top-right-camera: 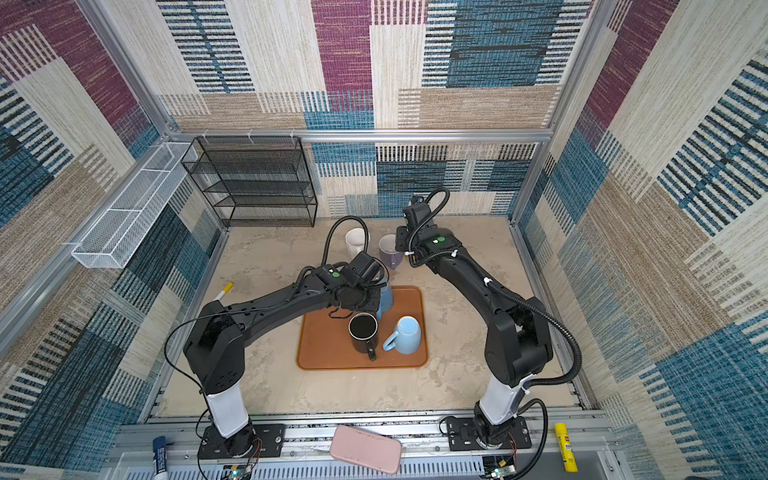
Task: Turn the mug right side up
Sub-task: 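Move the left gripper over the upside-down blue dotted mug on the tray, then lower the left gripper and grasp the blue dotted mug's upturned base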
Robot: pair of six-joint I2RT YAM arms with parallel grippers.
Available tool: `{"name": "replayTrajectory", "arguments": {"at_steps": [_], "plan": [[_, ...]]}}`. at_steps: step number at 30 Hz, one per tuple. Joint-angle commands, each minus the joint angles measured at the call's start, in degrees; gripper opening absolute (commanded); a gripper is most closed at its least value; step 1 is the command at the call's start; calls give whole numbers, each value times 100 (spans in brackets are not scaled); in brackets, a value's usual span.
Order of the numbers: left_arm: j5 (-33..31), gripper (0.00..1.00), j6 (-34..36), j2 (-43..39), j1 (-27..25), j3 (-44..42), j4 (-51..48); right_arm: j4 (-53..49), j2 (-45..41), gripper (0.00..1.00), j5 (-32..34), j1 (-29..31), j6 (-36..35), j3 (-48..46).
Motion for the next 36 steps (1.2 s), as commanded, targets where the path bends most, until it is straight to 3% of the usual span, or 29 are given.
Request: {"name": "replayTrajectory", "arguments": {"at_steps": [1,11,21,36], "plan": [[-256,40,-43,112,-16,149,-197,94,-28,42,32,-18,18,-32],[-249,39,35,499,-61,459,-247,104,-32,42,41,-49,0,-86],[-677,34,165,848,-67,872,-692,60,-71,41,67,-70,-27,-85],[-717,25,244,785,130,681,-759,51,-110,41,50,-87,-51,-59]]}}
